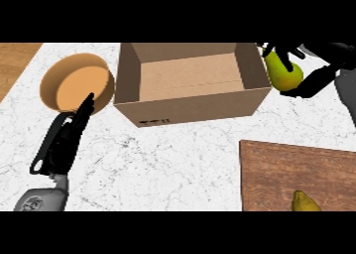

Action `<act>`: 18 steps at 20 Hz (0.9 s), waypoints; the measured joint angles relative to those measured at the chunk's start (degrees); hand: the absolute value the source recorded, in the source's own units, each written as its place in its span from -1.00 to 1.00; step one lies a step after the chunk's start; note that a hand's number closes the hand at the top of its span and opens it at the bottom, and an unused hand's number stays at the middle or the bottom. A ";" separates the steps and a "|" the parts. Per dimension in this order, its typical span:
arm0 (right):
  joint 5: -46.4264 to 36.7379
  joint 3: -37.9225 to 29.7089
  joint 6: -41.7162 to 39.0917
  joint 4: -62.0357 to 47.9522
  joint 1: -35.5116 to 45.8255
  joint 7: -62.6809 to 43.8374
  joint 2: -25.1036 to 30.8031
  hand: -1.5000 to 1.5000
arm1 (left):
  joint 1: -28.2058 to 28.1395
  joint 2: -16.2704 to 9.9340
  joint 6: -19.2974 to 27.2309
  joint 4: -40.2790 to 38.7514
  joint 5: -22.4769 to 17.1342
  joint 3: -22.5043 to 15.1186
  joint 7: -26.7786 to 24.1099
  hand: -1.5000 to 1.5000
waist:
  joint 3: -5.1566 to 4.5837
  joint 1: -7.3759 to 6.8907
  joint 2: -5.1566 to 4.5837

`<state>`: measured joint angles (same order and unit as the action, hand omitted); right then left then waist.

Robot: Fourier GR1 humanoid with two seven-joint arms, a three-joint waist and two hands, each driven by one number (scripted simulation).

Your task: Pick the pear from the cutting board and place it in the cardboard box

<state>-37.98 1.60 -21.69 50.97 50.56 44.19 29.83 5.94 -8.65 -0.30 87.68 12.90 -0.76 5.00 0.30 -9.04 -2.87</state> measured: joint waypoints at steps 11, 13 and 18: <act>8.97 0.39 -2.84 -13.45 15.61 2.25 -4.75 1.00 | -0.39 -0.31 0.54 -0.11 -0.08 1.17 0.59 0.00 | -0.23 2.33 0.96; 9.20 1.22 -2.50 -15.76 18.12 2.04 -6.57 1.00 | -0.28 -0.22 0.85 -0.42 0.00 1.44 0.81 0.00 | -0.25 2.83 1.07; 8.75 3.31 -1.58 -21.35 23.59 1.69 -10.88 1.00 | -0.66 -0.57 0.86 0.21 -0.45 2.32 1.44 0.00 | -0.30 3.93 1.41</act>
<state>-29.23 4.91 -23.27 29.62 74.15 45.88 18.95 5.28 -9.22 0.56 87.90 12.45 1.56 6.43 -0.01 -5.11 -1.45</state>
